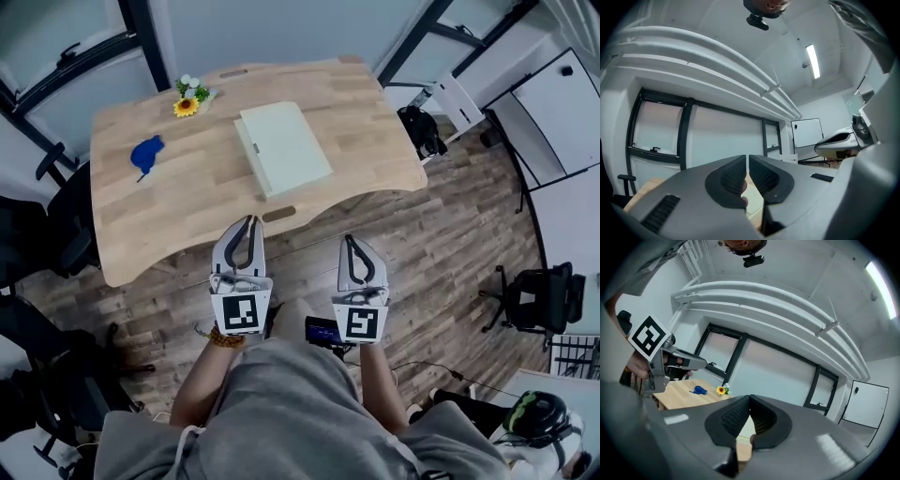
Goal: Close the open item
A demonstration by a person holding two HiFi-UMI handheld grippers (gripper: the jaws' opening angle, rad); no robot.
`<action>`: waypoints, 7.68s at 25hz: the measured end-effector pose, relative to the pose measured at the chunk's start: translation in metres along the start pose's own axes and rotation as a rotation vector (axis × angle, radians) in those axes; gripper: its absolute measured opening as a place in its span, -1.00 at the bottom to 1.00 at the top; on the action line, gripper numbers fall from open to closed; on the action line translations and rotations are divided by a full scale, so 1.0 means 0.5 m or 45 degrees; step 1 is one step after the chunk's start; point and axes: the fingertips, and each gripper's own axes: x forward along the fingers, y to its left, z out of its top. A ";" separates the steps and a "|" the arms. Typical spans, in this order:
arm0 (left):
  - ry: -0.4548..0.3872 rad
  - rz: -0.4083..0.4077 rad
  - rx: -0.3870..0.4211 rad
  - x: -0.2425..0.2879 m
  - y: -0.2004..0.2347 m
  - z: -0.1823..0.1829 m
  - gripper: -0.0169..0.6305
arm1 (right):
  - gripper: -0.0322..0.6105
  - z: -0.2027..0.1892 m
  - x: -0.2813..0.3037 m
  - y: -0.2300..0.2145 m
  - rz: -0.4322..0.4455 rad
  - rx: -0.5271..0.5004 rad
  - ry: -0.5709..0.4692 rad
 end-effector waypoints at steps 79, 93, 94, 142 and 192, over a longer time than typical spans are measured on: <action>0.797 -0.245 -0.884 0.573 -0.015 -0.452 -0.80 | -0.62 -0.285 0.500 -0.089 0.631 -0.152 0.012; 0.704 -0.374 -1.041 0.631 -0.077 -0.372 -0.81 | -0.10 -0.365 0.499 0.002 0.850 -0.435 0.109; 0.699 -0.375 -1.056 0.632 -0.079 -0.370 -0.81 | -0.10 -0.374 0.503 0.003 0.834 -0.474 0.122; 1.004 0.076 -0.502 0.357 0.099 -0.736 -0.20 | -0.84 -0.376 0.508 -0.043 0.857 0.577 0.288; 0.984 0.067 -0.615 0.350 0.099 -0.739 -0.24 | -0.76 -0.555 0.463 0.226 1.340 -0.129 0.650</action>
